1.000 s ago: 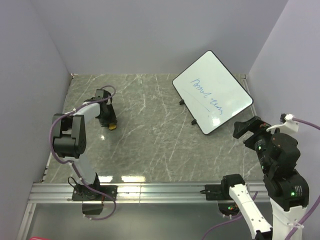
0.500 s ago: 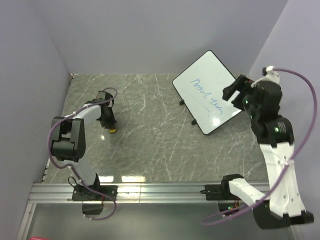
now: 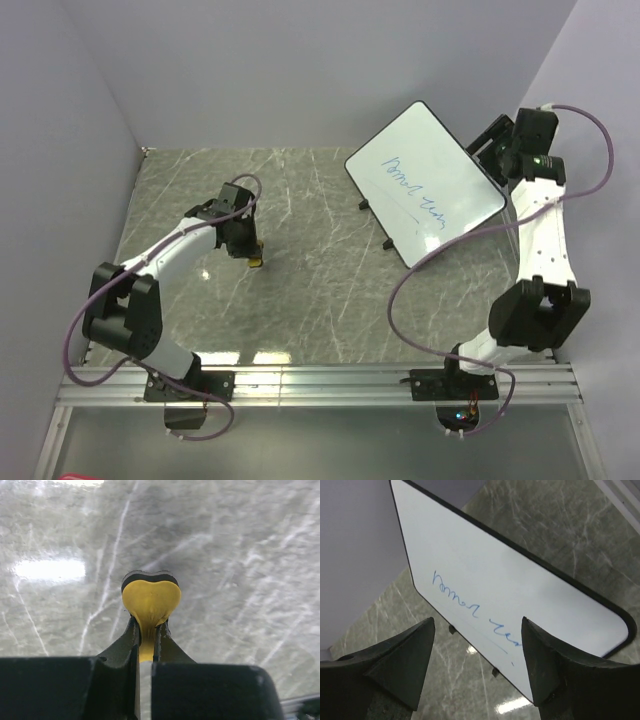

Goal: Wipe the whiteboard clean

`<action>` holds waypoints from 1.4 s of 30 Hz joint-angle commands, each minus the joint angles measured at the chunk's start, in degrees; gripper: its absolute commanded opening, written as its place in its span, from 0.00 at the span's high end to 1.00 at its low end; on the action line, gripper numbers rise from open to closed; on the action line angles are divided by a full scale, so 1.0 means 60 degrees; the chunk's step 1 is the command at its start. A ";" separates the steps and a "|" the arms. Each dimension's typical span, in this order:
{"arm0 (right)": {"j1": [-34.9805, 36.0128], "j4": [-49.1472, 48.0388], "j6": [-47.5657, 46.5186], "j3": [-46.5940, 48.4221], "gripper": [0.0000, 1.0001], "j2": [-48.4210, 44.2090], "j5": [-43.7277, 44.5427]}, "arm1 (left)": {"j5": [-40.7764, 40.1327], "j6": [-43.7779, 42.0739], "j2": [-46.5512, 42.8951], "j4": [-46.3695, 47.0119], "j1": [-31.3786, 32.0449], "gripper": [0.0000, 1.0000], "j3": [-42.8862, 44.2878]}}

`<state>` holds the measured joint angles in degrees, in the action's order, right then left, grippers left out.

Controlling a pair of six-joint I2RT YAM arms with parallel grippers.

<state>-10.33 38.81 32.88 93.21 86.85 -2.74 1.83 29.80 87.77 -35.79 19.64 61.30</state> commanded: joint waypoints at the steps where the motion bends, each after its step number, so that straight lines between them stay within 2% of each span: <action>1: -0.0139 -0.0754 0.0320 0.0827 0.22 0.0493 -0.0480 | 0.0384 0.0481 -0.0594 -0.0129 0.0110 1.00 -0.0064; 10: -0.0183 -0.1149 0.1037 0.1062 0.20 0.1974 0.0851 | 0.0355 0.0877 -0.1443 -0.0304 0.0418 1.00 -0.0094; 17: -0.0168 -0.2145 0.2121 0.0491 0.20 0.2166 0.2155 | 0.0297 0.1126 -0.2118 -0.0334 0.0477 1.00 -0.0489; 25: -0.0154 -0.2937 0.2254 0.0139 0.20 0.2034 0.2961 | 0.0384 0.1332 -0.2016 -0.0026 0.0477 1.00 -0.0709; 28: -0.0124 -0.2778 0.2312 0.0284 0.20 0.2398 0.2962 | 0.0442 0.1346 -0.1869 0.0076 0.0491 1.00 -0.0666; 32: 0.0080 -0.2133 0.2108 0.1250 0.20 0.3321 0.2656 | 0.0472 0.1376 -0.1650 0.0135 0.0492 1.00 -0.0519; 42: 0.0388 -0.2088 0.1757 0.1047 0.22 0.3996 0.1849 | 0.0458 0.1434 -0.1283 0.0281 0.0492 1.00 -0.0285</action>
<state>-10.13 23.09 43.64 99.11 109.86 11.68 3.70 37.41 79.70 -36.18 22.33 57.21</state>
